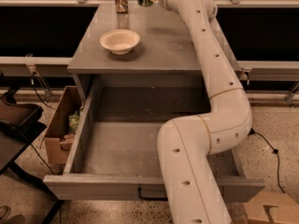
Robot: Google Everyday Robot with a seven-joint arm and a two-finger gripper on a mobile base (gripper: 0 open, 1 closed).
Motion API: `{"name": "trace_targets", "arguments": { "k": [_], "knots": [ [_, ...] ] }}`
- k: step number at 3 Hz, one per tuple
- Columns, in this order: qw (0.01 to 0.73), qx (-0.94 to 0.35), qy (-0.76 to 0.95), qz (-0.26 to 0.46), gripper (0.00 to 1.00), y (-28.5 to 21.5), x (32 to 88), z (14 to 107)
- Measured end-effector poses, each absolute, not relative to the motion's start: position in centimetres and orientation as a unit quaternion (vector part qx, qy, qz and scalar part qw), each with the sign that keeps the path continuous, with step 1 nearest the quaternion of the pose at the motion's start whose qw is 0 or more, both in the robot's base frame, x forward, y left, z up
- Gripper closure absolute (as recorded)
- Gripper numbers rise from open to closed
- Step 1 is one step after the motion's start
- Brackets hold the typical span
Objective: Place green can into top drawer
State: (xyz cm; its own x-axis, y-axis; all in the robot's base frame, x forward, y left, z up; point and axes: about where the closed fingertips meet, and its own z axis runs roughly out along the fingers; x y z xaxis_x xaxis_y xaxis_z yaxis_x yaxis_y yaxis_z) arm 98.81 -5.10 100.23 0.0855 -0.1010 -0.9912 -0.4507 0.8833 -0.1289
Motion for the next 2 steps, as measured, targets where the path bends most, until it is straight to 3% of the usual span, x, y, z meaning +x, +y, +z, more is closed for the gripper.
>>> {"name": "trace_targets", "arguments": {
  "k": [2],
  "knots": [
    [0.629,-0.22,0.735,0.122,1.0,-6.2,95.7,100.4]
  ]
}}
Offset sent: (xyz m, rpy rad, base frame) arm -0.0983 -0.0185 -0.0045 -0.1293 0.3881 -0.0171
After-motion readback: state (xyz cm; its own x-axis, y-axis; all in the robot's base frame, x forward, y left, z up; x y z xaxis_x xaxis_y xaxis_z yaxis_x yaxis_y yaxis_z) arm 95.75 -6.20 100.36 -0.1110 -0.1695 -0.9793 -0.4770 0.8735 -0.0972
